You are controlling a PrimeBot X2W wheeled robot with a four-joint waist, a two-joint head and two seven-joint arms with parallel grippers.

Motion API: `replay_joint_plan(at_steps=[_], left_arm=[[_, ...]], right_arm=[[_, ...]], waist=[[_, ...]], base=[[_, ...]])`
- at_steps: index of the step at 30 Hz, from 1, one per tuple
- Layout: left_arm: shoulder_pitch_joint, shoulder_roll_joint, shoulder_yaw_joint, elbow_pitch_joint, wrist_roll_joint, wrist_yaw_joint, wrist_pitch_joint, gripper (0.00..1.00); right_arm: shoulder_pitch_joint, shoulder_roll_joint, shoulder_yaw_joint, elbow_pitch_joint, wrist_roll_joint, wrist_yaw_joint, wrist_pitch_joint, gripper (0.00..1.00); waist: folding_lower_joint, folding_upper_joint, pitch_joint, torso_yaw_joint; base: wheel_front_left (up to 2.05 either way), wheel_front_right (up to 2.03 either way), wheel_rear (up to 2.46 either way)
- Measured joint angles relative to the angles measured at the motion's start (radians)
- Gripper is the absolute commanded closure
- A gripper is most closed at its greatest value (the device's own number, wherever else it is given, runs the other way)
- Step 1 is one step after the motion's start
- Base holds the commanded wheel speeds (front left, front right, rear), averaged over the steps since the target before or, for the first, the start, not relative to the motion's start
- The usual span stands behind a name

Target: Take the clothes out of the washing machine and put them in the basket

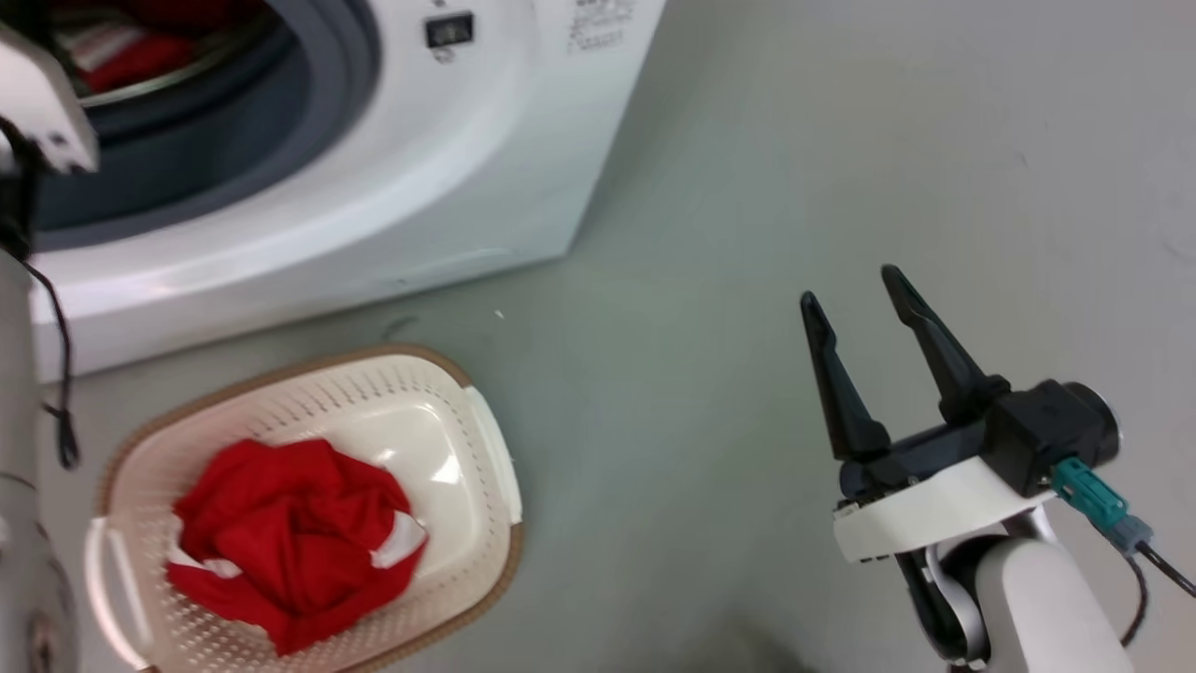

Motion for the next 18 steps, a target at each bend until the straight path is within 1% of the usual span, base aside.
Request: replay_joint_plan(at_steps=[3, 7, 14, 16, 17, 18], left_arm=[[-0.068, 0.030, -0.020, 0.028, 0.011, -0.008, 0.064, 0.00], [-0.146, 0.087, -0.045, 0.057, 0.026, -0.015, 0.141, 0.00], [-0.231, 0.141, -0.074, 0.074, 0.042, -0.019, 0.281, 0.00], [-0.242, 0.149, -0.080, 0.076, 0.043, -0.019, 0.323, 0.00], [-0.242, 0.149, -0.080, 0.076, 0.043, -0.019, 0.323, 0.00], [-0.263, 0.157, -0.082, 0.074, 0.043, -0.019, 0.365, 0.00]], right_arm=[[-0.022, 0.000, 0.024, 0.023, 0.018, 0.000, -0.018, 0.00], [-0.059, 0.000, 0.063, 0.055, 0.045, 0.000, -0.046, 0.00], [-0.080, 0.000, 0.096, 0.101, 0.082, 0.000, -0.075, 0.00], [-0.089, 0.000, 0.105, 0.108, 0.089, 0.000, -0.083, 0.00], [-0.089, 0.000, 0.105, 0.108, 0.089, 0.000, -0.083, 0.00], [-0.100, 0.000, 0.111, 0.114, 0.094, 0.000, -0.090, 0.00]], waist=[[0.0000, 0.0000, 0.054, -0.028], [0.0000, 0.0000, 0.117, -0.069], [0.0000, 0.0000, 0.198, -0.140], [0.0000, 0.0000, 0.216, -0.154], [0.0000, 0.0000, 0.216, -0.154], [0.0000, 0.0000, 0.229, -0.166]], base=[[0.00, 0.00, 0.00], [0.00, 0.00, 0.00], [0.00, 0.00, 0.00], [0.00, 0.00, 0.00], [0.00, 0.00, 0.00], [0.00, 0.00, 0.00]])
